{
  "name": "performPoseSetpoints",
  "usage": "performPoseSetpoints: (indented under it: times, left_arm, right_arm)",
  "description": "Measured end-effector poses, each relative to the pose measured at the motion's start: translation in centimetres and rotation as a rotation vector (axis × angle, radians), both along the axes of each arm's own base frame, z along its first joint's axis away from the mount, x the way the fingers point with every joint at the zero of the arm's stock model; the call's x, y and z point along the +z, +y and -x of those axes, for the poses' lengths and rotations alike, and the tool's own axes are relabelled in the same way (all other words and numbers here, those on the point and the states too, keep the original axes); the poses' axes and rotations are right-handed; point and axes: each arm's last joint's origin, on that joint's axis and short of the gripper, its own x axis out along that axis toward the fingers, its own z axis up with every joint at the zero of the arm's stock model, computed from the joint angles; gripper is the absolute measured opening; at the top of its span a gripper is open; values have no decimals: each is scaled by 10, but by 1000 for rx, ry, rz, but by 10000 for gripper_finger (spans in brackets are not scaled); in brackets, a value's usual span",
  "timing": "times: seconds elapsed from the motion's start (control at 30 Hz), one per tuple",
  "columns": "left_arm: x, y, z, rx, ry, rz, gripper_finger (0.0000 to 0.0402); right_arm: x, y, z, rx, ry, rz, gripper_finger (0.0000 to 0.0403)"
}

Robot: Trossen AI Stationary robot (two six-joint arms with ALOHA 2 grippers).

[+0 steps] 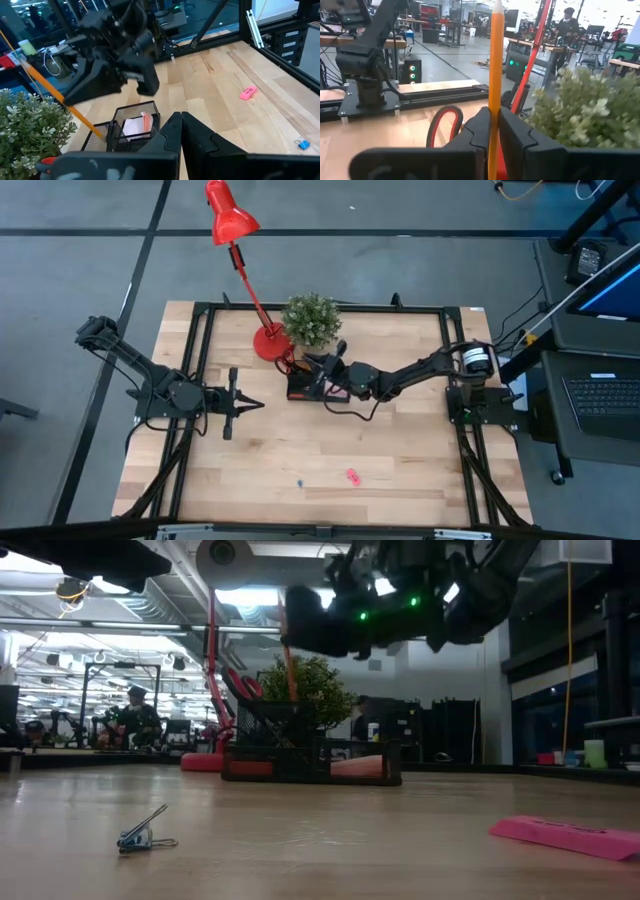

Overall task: Pick and place office supplies into organizer
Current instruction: Put the orange pencil into the black desk organizer

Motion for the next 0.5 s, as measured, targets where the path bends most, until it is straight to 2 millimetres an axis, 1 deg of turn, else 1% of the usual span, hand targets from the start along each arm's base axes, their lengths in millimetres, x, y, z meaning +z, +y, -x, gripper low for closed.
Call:
performPoseSetpoints:
  times: [0.13, 0.37, 0.5]
  left_arm:
    - [0, 0, 0, 0, 0, 0, 2]
    - [0, 0, 0, 0, 0, 0, 3]
    - [0, 0, 0, 0, 0, 0, 1]
  right_arm:
    - [-12, 0, -3, 0, -1, 2, 35]
    - [-21, 0, -4, 0, 37, -5, 35]
    - [-28, 0, -5, -3, 40, -48, 35]
